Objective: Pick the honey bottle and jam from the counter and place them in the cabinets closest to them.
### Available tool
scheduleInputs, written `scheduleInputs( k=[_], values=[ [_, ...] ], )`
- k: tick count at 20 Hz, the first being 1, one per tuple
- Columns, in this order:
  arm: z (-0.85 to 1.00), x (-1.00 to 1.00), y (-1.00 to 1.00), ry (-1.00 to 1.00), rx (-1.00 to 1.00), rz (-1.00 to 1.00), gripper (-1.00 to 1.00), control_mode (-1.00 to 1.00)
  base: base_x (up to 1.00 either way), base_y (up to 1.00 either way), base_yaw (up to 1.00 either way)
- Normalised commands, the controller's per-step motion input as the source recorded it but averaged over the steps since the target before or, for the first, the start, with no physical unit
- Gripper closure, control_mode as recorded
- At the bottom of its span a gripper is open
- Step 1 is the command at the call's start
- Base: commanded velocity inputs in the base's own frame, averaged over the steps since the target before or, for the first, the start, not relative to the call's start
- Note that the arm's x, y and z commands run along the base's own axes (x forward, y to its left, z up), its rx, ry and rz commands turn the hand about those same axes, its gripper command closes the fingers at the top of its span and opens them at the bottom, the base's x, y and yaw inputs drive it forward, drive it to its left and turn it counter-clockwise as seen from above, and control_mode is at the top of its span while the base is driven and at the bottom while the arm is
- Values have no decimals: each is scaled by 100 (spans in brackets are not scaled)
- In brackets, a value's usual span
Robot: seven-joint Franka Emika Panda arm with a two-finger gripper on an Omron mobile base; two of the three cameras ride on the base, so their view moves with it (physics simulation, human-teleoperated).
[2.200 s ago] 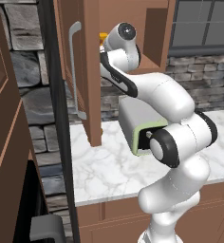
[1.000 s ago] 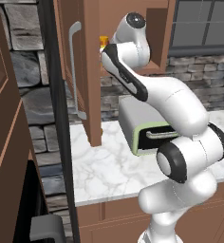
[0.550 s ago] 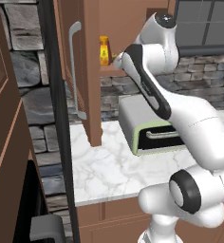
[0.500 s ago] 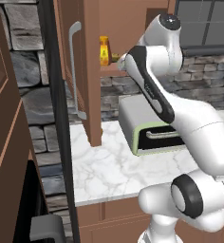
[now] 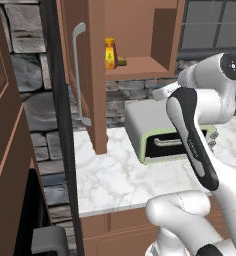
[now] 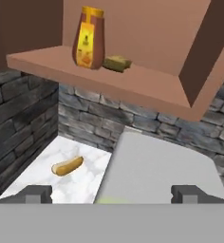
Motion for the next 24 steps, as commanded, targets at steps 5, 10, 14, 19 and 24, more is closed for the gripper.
scheduleInputs(
  k=[5, 10, 14, 19, 24],
  values=[
    [-36, -99, -41, -16, 0, 0, -100, -100, 0, 0, 0],
    [-27, -86, -29, -10, -2, 0, -100, -100, 0, 0, 0],
    [-26, -74, -23, 0, -9, -5, -100, -100, 0, 0, 0],
    [-6, -46, -28, 12, -5, -14, -100, -100, 0, 0, 0],
    [0, -10, -4, 3, -1, -6, -100, -100, 0, 0, 0]
  ],
)
